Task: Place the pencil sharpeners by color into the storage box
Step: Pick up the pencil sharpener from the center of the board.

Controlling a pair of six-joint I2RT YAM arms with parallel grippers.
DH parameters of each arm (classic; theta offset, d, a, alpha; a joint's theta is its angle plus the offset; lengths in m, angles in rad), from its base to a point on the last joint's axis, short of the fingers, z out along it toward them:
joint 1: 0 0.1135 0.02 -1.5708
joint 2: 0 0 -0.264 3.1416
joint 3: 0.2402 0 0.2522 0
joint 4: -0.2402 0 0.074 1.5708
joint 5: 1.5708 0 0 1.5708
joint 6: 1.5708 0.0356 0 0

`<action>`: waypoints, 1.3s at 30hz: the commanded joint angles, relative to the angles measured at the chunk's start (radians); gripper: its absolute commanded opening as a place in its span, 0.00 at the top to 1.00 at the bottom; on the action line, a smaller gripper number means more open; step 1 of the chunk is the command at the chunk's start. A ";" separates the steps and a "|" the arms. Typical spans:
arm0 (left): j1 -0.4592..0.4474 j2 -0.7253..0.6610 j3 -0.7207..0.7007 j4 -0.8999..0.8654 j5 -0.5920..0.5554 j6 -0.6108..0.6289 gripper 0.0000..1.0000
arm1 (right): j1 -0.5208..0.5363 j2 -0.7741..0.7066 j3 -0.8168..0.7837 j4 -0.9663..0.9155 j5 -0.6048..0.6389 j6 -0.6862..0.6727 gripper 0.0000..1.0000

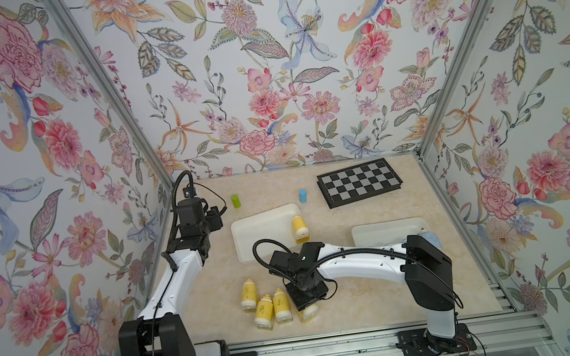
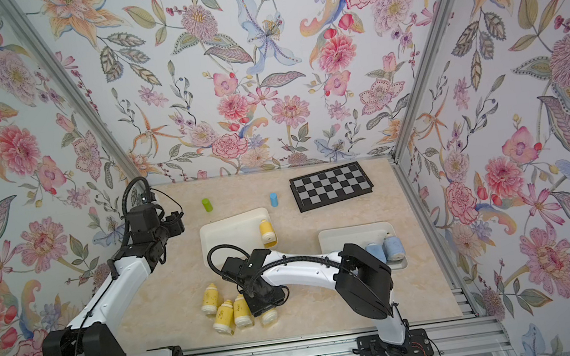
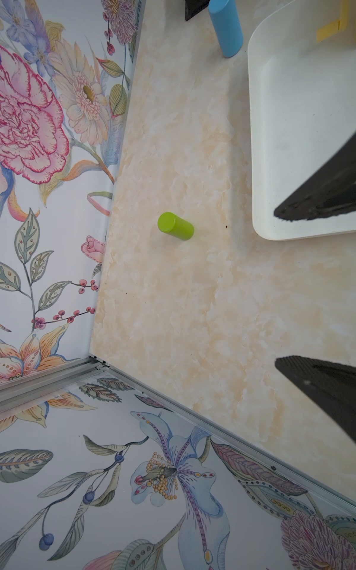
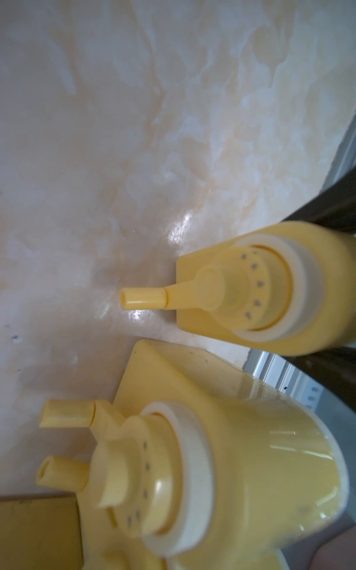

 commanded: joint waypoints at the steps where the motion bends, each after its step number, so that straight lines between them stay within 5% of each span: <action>1: -0.008 -0.031 -0.007 0.009 -0.020 0.008 0.29 | -0.057 -0.063 0.014 -0.026 0.023 -0.036 0.65; 19: -0.007 -0.022 -0.012 0.008 -0.036 0.013 0.29 | -0.245 -0.168 0.148 -0.095 0.155 -0.229 0.67; 39: -0.011 -0.020 -0.014 0.011 -0.043 0.019 0.29 | -0.245 0.261 0.729 -0.102 0.327 -0.383 0.69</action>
